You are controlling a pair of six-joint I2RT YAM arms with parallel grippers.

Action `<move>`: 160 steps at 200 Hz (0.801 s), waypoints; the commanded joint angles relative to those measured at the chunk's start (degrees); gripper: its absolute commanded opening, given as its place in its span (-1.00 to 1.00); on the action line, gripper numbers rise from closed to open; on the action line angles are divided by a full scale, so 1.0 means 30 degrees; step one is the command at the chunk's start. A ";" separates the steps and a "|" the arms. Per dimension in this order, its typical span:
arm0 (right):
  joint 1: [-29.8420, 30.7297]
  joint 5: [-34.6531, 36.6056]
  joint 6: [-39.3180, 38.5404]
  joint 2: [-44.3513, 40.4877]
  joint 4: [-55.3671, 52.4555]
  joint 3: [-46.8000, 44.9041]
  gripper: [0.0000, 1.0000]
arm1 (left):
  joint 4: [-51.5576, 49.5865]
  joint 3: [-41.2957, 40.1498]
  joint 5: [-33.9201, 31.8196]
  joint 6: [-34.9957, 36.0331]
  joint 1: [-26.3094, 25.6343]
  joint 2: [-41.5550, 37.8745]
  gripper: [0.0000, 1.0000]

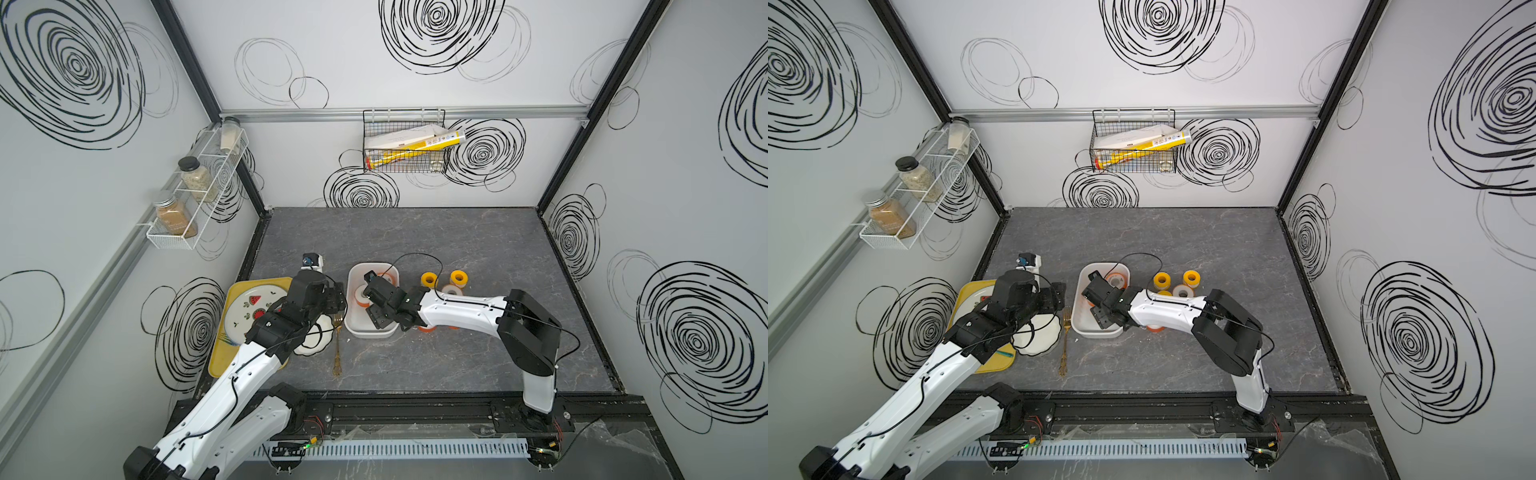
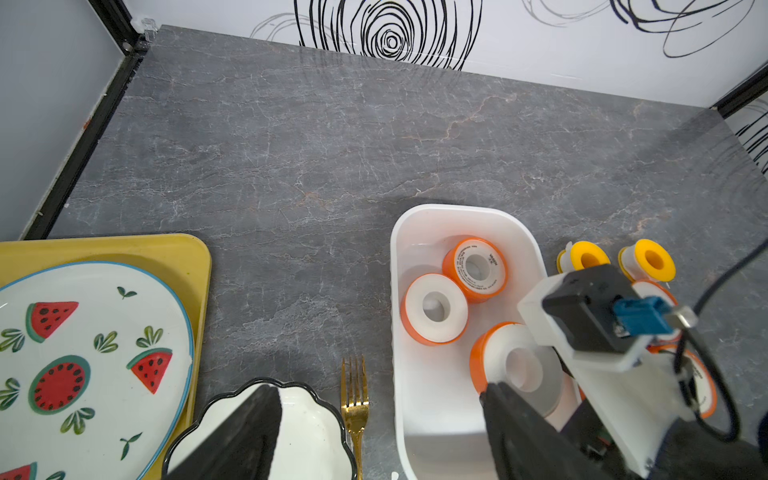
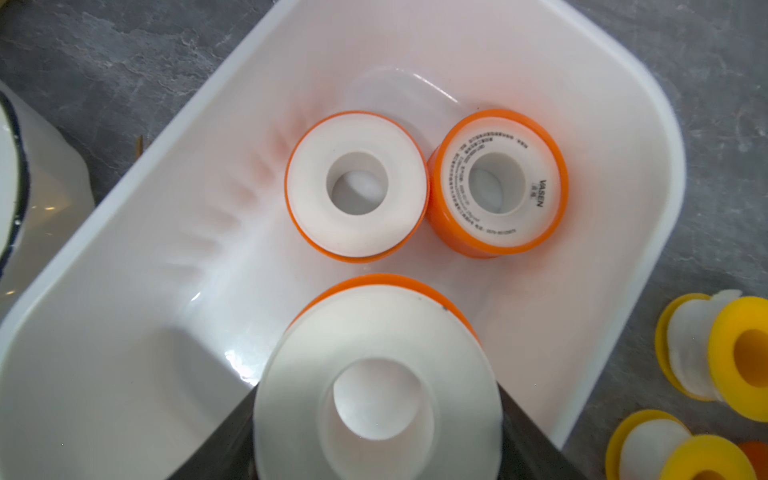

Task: Put the sealing tape into the storage box
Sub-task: Place the sealing tape in the storage box.

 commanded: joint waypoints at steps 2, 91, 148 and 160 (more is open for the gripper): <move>0.0038 0.0895 0.0076 0.0528 -0.0677 0.0716 0.35 | 0.0548 0.0053 -0.0103 -0.0074 0.0126 -0.0057 0.67; 0.0056 0.1423 0.0105 -0.0022 -0.0823 0.1072 0.77 | 0.0543 0.0056 -0.0053 -0.0043 0.0124 0.0031 0.67; 0.0014 0.2291 -0.0322 -0.3254 0.0699 -0.0907 0.69 | 0.0595 0.0010 0.0407 0.0038 0.0096 0.0232 0.58; -0.0045 0.2874 -0.0491 -0.4482 0.1316 -0.1843 0.67 | 0.0670 -0.0001 0.0761 0.0108 0.0068 0.0390 0.47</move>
